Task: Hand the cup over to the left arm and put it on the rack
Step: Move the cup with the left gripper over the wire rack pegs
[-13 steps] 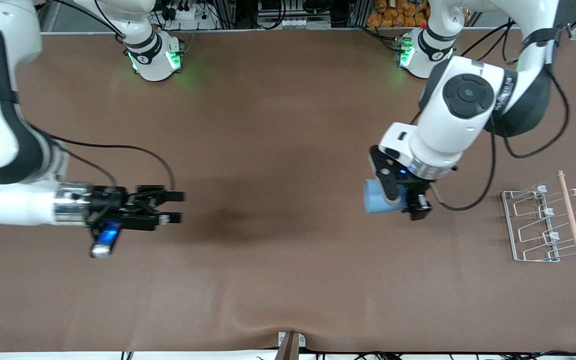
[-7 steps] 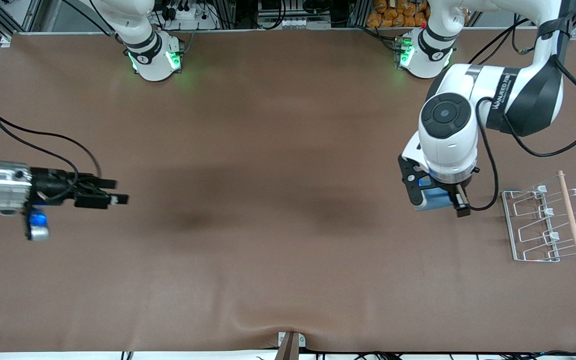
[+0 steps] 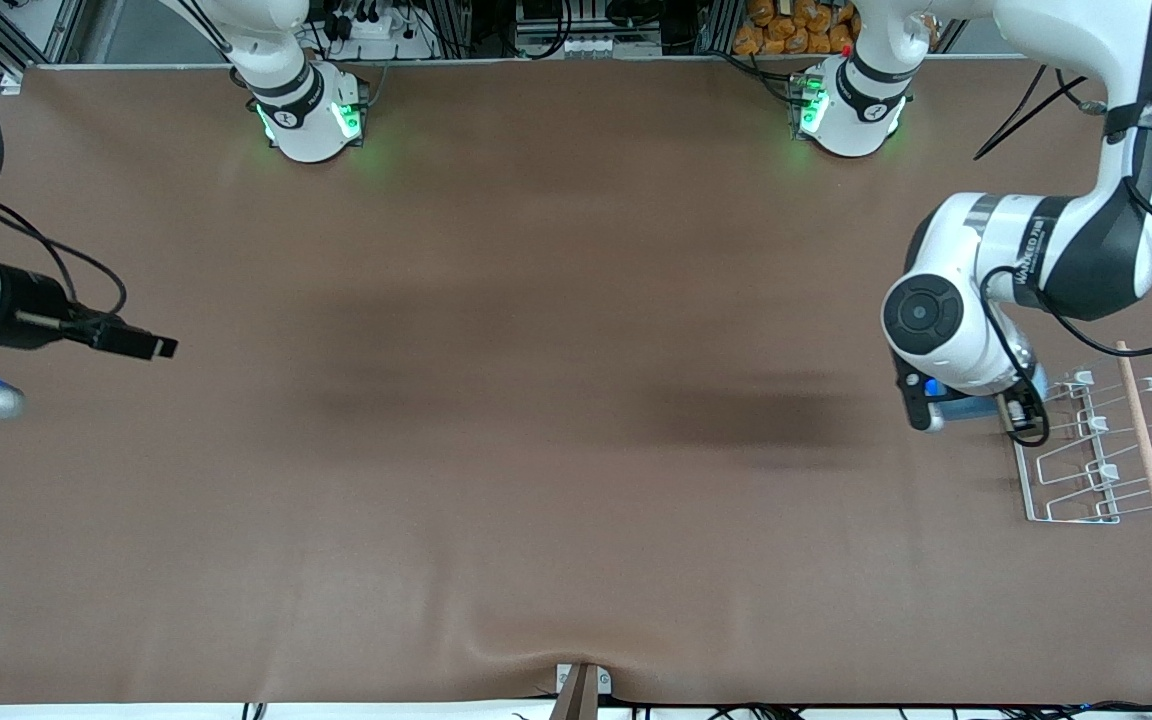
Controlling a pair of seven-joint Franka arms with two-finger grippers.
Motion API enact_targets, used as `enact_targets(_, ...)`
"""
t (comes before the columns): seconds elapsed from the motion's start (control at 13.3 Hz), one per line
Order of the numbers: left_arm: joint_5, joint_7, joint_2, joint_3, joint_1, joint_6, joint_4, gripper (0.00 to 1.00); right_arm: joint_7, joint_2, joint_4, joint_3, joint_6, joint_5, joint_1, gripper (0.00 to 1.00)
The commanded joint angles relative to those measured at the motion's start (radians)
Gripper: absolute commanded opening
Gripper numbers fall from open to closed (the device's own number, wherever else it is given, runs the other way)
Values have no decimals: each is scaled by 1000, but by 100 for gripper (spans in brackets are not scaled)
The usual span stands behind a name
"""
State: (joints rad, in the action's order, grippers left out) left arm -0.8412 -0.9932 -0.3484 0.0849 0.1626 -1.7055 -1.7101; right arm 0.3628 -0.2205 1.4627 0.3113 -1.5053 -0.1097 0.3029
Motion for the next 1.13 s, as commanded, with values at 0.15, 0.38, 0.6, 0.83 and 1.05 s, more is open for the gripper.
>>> enact_targets(0.15, -221, -71, -27, 12, -90, 20, -51, 15, -139, 138, 39, -300, 39, 54, -281, 100)
enact_targets(0.38, -332, -73, -24, 10, -107, 18, -103, 16, -287, 182, 38, -363, 74, 54, -298, 100)
enact_targets(0.6, -430, -53, -30, 12, -152, 12, -152, 16, -366, 207, 31, -406, 123, 54, -307, 100)
enact_targets(0.83, -461, 10, -23, 12, -150, 21, -198, 15, -400, 222, 31, -426, 146, 61, -317, 100)
enact_targets(1.05, -466, 134, -14, 10, -146, 61, -255, 15, -386, 224, 31, -425, 146, 100, -330, 100)
